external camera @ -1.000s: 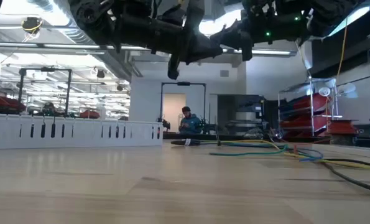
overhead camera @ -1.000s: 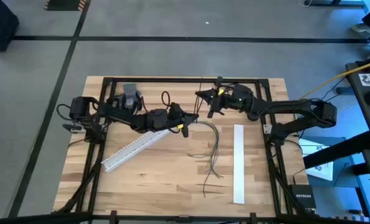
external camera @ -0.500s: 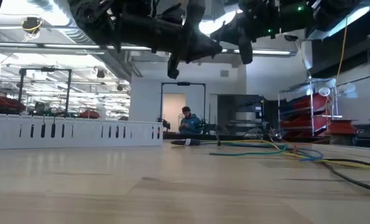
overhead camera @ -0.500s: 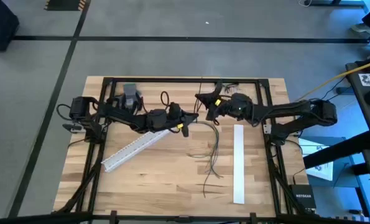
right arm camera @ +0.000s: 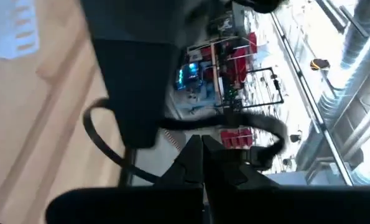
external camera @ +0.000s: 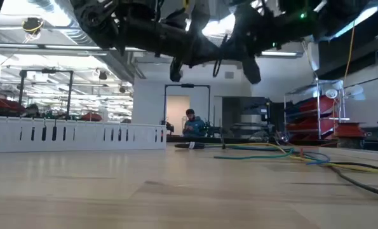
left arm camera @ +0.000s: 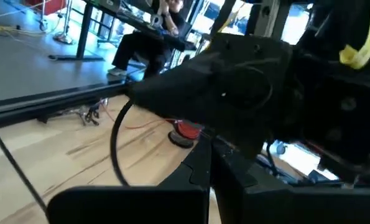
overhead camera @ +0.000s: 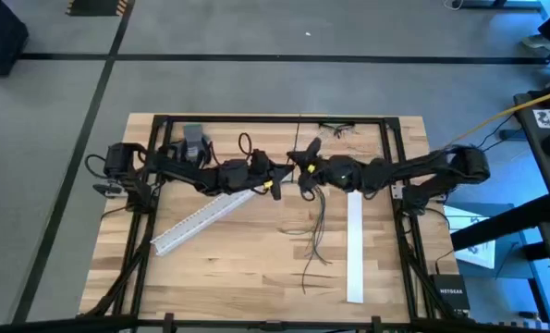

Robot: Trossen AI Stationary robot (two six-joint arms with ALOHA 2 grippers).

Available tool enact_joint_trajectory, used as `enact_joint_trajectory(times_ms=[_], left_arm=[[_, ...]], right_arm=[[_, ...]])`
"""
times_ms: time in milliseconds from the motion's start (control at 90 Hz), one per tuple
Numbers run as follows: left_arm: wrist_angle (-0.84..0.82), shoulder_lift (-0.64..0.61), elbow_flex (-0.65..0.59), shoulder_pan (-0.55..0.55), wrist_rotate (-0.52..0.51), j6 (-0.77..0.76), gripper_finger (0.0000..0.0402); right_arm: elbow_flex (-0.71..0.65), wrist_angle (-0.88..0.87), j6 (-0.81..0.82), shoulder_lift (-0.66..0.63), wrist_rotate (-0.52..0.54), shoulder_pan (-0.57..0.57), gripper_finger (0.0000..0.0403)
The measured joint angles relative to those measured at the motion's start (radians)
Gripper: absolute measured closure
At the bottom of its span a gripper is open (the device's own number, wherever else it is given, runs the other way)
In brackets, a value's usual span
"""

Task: Ziptie cables
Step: Wrap the black zip tie on the colored cables

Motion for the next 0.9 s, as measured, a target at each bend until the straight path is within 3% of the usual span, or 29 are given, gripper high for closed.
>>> enact_joint_trajectory(times_ms=[133,356,589,722,900], left_arm=[[-0.05,0.001,0.0,0.001,-0.001,0.033,0.0401],[-0.152,0.001,0.0,0.001,-0.005,0.04,0.0401],[-0.096,0.001,0.0,0.003,-0.028,0.066,0.0401],[-0.101,0.001,0.0,0.006,-0.03,0.078,0.0401],[-0.115,0.001,0.0,0.006,0.004,0.096,0.0399]], right_arm=[[-0.001,0.083,-0.088,0.024,0.076,0.013,0.0403],[-0.001,0.107,-0.091,0.007,0.084,0.013,0.0403],[-0.001,-0.024,0.151,0.014,0.017,0.028,0.0403],[-0.001,-0.019,0.158,0.023,0.07,0.033,0.0403],[-0.001,-0.015,0.17,0.014,0.058,0.032,0.0403]])
